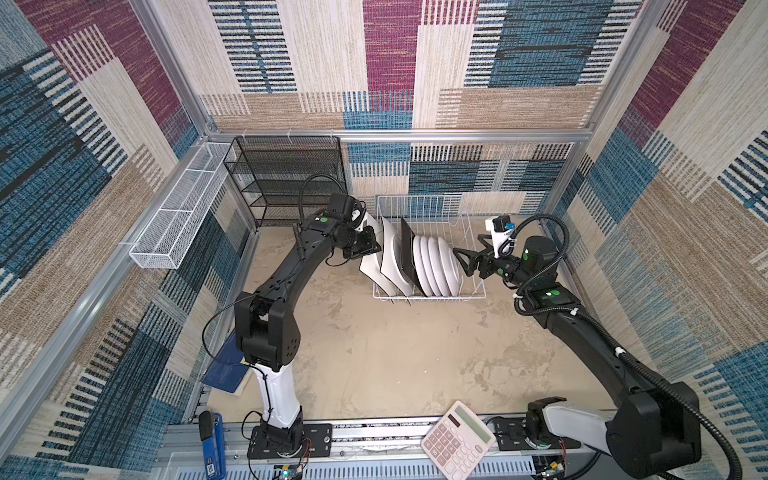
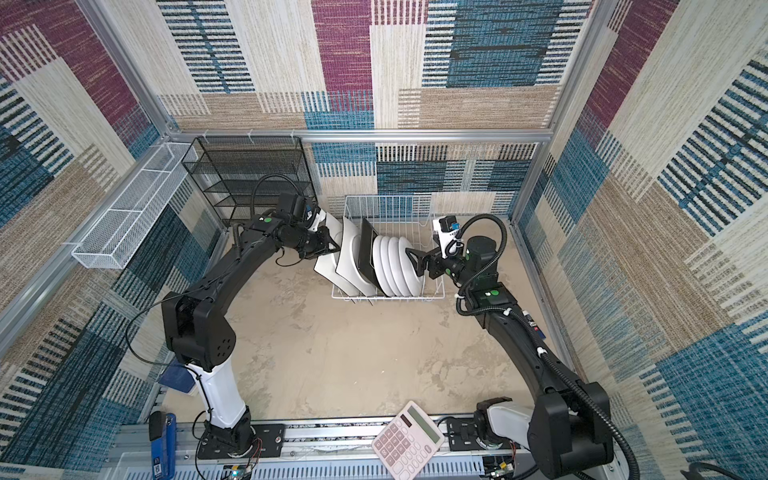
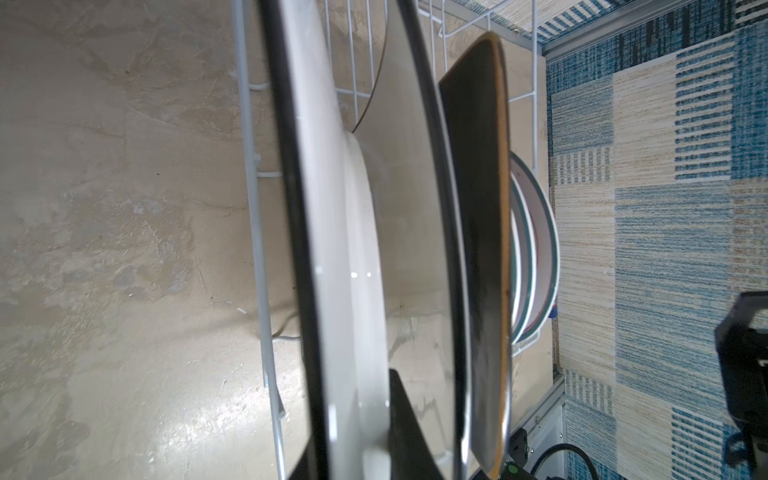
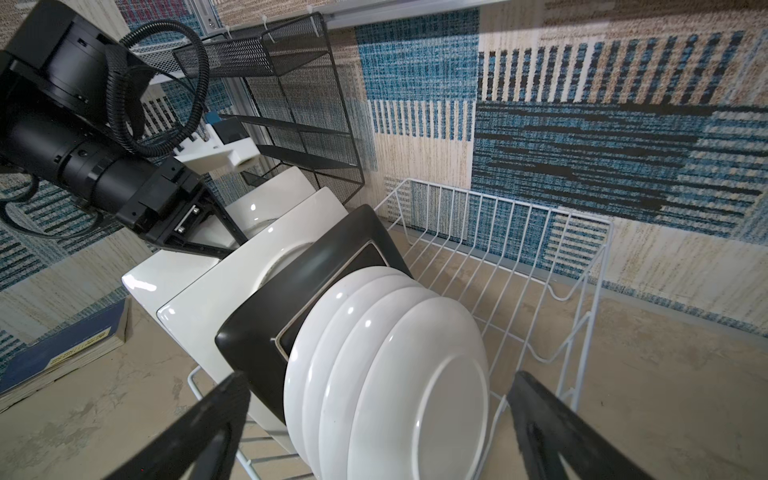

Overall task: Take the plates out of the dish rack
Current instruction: 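Close the left gripper on the white square plate's rim, then lift the white square plate up out of the rack with the left gripper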

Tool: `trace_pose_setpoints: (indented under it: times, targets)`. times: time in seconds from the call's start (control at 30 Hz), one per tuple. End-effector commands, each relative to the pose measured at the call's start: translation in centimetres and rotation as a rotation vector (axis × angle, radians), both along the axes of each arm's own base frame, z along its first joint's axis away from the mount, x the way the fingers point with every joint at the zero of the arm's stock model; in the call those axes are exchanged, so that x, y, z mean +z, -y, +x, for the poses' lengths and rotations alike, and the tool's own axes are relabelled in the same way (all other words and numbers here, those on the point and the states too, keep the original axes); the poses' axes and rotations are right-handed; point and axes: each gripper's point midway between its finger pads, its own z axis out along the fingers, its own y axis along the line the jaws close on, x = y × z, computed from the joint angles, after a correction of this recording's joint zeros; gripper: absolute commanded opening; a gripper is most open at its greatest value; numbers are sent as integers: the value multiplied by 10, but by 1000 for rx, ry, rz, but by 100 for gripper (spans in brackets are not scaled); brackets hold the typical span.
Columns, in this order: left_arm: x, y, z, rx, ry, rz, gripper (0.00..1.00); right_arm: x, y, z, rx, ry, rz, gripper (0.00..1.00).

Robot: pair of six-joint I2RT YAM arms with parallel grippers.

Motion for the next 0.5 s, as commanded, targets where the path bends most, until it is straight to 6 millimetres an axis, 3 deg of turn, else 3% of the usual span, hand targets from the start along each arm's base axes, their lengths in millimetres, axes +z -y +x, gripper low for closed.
trace_pose_setpoints:
  times: [0.0,0.47]
  targets:
    - [36,11,0,-44,93,-71,0,13,-1,-1,1,36,17,99]
    - [81,-20,-17,-42,260,79,0,18,-4,-4,27,29,30,99]
